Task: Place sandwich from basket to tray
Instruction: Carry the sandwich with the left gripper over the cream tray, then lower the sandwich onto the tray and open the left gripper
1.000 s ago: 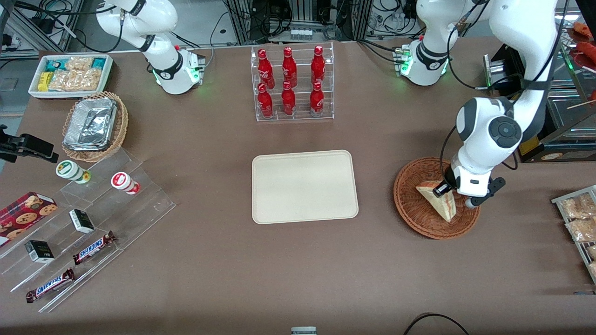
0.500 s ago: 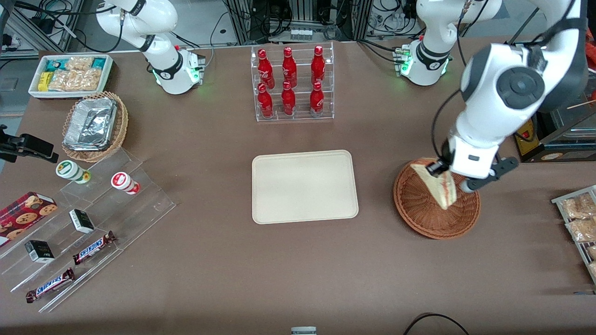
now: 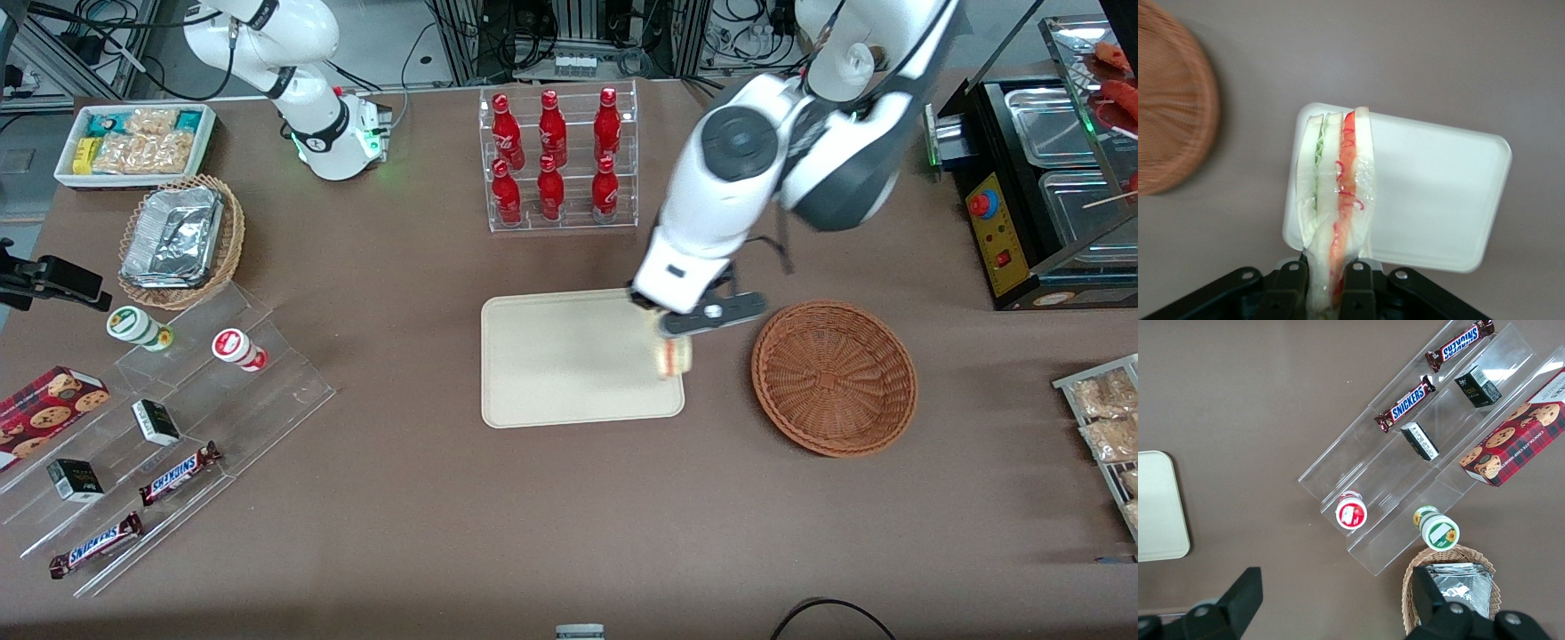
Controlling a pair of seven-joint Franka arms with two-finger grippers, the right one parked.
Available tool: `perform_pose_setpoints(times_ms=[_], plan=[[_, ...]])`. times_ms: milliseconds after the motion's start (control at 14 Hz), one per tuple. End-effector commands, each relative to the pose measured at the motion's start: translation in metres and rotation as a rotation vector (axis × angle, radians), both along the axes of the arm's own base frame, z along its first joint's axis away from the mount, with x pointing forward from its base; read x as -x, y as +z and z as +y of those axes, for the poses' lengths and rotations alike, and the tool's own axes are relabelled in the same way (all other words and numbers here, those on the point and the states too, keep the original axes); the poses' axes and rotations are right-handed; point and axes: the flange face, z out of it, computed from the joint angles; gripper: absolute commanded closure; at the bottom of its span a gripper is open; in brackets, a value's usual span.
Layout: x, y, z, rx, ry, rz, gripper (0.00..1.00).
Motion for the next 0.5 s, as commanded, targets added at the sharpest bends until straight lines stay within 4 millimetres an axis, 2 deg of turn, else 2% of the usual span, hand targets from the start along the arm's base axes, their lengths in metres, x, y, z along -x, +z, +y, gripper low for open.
perform_pose_setpoints(times_ms=[0,143,429], plan=[[-0.01,-0.036,-0.042,-0.004,-0.049,0.016,1.0],[-0.004,-0.063,-0.069,-0.001,-0.094,-0.027,1.0],[0.006,-0.134,-0.098,-0.04,-0.156,-0.043,1.0]])
